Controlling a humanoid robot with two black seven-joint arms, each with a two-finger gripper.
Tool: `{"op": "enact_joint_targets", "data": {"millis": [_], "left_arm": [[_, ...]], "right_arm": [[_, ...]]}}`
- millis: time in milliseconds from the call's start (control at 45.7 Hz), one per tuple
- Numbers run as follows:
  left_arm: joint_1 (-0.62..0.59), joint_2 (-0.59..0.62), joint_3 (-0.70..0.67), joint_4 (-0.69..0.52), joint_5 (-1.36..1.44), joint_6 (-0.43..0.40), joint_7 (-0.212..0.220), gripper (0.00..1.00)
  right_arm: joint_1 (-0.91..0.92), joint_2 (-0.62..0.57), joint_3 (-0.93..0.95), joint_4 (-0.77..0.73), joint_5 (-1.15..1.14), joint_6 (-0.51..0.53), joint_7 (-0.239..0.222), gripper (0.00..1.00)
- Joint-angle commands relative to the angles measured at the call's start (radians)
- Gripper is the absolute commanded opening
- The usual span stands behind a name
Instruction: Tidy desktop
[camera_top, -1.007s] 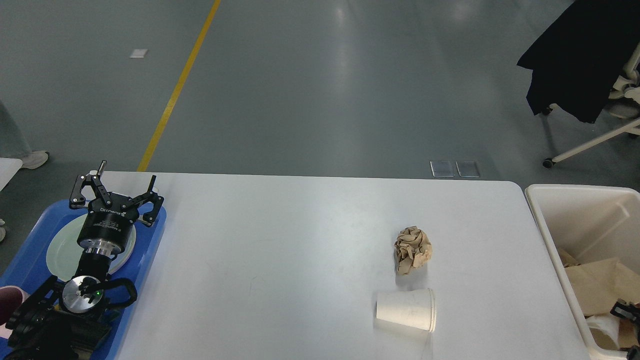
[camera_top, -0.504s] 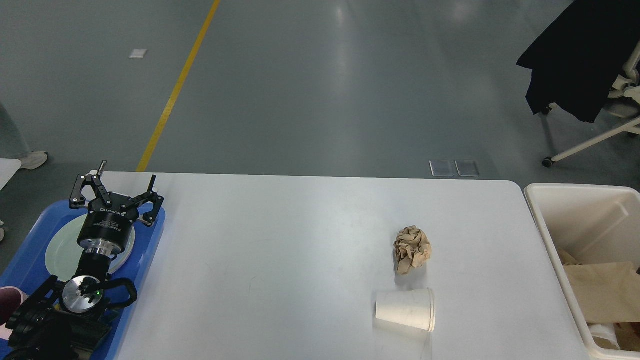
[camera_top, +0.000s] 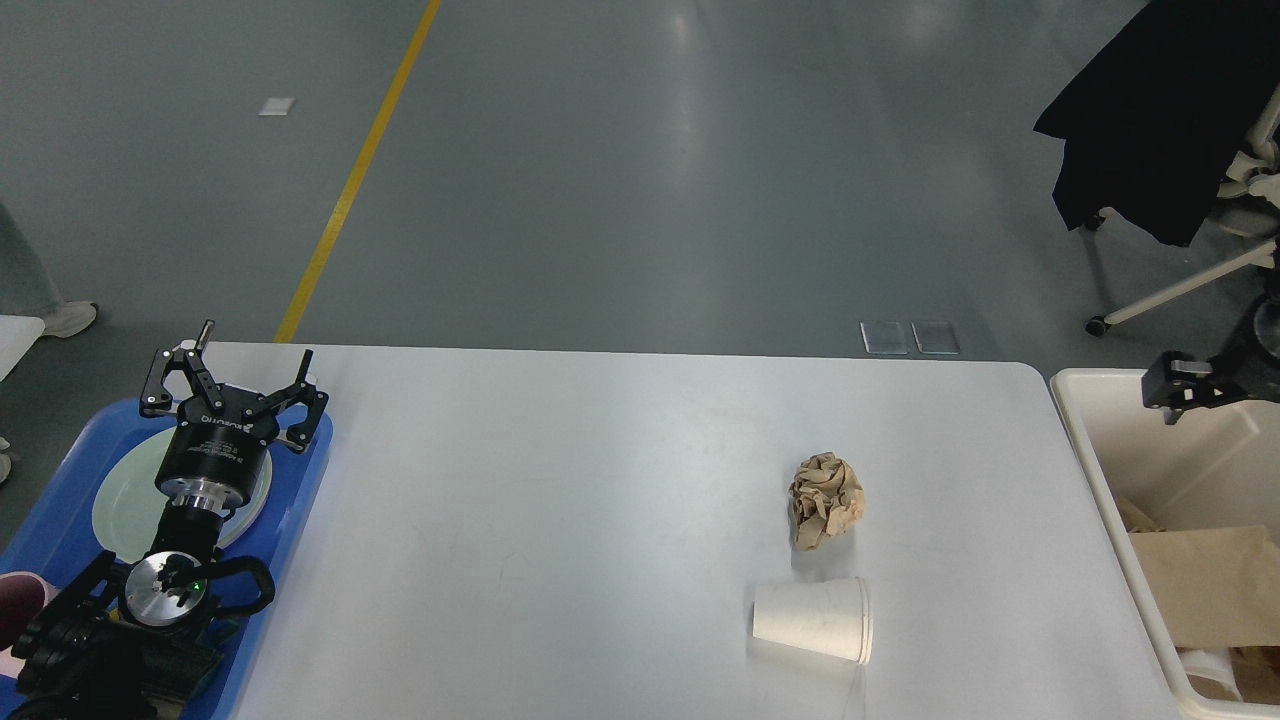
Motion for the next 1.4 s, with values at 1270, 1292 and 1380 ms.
{"op": "enact_joint_targets", "data": {"millis": [1270,1292,1380], "left_arm": [[0.0,0.0,0.0,0.0,0.0,0.0,0.0,0.96],[0.0,0.0,0.0,0.0,0.0,0.0,0.0,0.96],[0.0,0.0,0.0,0.0,0.0,0.0,0.0,0.96]], "right_arm": [[0.069,0.375,0.463,0.398,-0.174,-0.083,-0.024,0.94],[0.051,0.38,0.477,0.4,-0.22,-0.089,-0.029,0.94],[-0.02,0.391,0.514,0.402,-0.368,-0.118,-0.062,0.94]]}}
